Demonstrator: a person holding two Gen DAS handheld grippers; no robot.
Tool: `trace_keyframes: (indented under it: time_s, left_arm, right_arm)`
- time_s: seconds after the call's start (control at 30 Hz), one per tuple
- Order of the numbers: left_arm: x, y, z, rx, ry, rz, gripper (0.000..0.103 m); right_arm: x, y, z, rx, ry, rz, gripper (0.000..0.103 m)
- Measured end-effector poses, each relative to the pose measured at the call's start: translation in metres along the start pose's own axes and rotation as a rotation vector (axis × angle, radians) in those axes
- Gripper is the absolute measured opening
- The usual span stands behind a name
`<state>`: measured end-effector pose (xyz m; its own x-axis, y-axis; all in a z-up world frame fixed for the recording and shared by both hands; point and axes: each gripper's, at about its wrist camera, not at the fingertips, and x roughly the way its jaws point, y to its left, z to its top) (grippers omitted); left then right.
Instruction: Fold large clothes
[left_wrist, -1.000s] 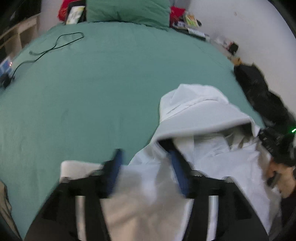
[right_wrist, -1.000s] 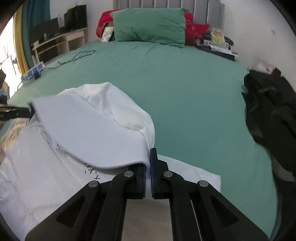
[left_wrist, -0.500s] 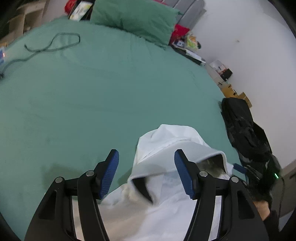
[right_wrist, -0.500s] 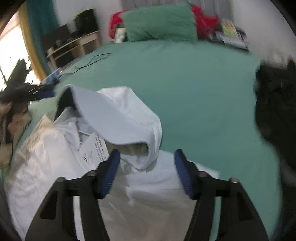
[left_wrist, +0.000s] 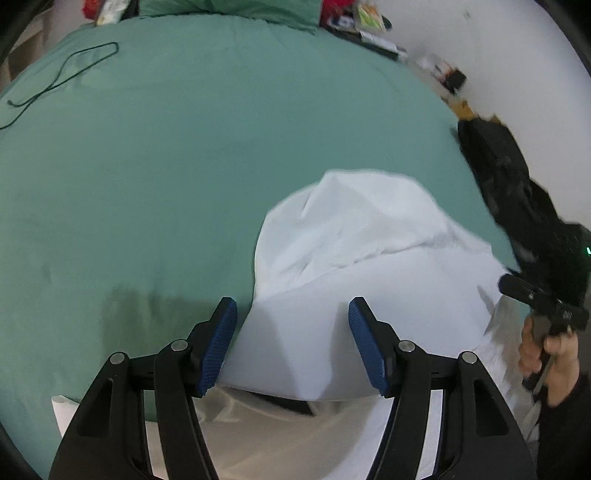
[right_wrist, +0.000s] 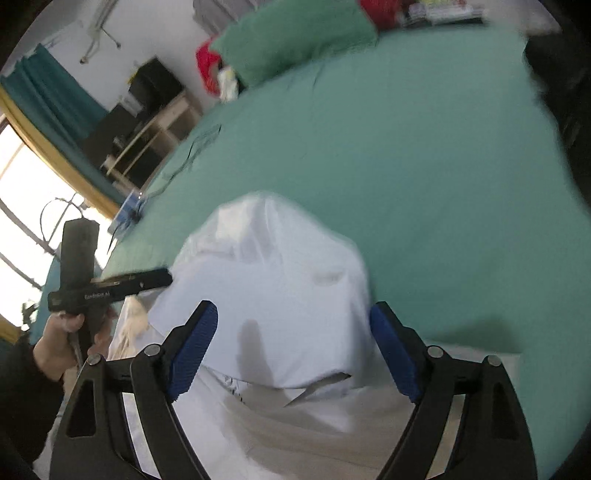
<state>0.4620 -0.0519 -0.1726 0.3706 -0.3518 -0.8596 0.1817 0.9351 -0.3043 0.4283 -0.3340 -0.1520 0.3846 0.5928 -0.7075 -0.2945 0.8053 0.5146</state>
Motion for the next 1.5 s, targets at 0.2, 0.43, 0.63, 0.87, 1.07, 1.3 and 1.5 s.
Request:
trace_keyframes:
  time_s: [0.2, 0.43, 0.63, 0.87, 1.07, 1.3, 1.5]
  left_arm:
    - [0.000, -0.005, -0.004, 0.127, 0.044, -0.018, 0.067]
    - [0.007, -0.018, -0.001, 0.160, 0.076, 0.031, 0.070]
    - [0.002, -0.041, 0.003, 0.268, 0.012, 0.096, 0.019]
    - [-0.016, -0.095, -0.013, 0.539, -0.274, 0.357, 0.015]
    - [-0.017, -0.081, -0.041, 0.432, -0.283, 0.333, 0.017]
    - [-0.048, -0.069, -0.085, 0.425, -0.297, 0.275, 0.017]
    - [-0.070, -0.062, -0.117, 0.408, -0.311, 0.264, 0.017]
  right_arm:
    - [0.010, 0.006, -0.008, -0.092, 0.033, 0.032, 0.074]
    - [0.005, 0.021, -0.014, -0.246, 0.018, -0.061, 0.014]
    - [-0.017, 0.068, -0.009, -0.516, -0.180, -0.323, 0.011]
    - [0.007, 0.098, -0.032, -0.798, -0.286, -0.630, 0.011]
    - [0.014, 0.101, -0.069, -0.932, -0.234, -0.699, 0.013]
    - [-0.009, 0.103, -0.107, -0.961, -0.215, -0.667, 0.014]
    - [-0.025, 0.104, -0.132, -0.907, -0.210, -0.655, 0.017]
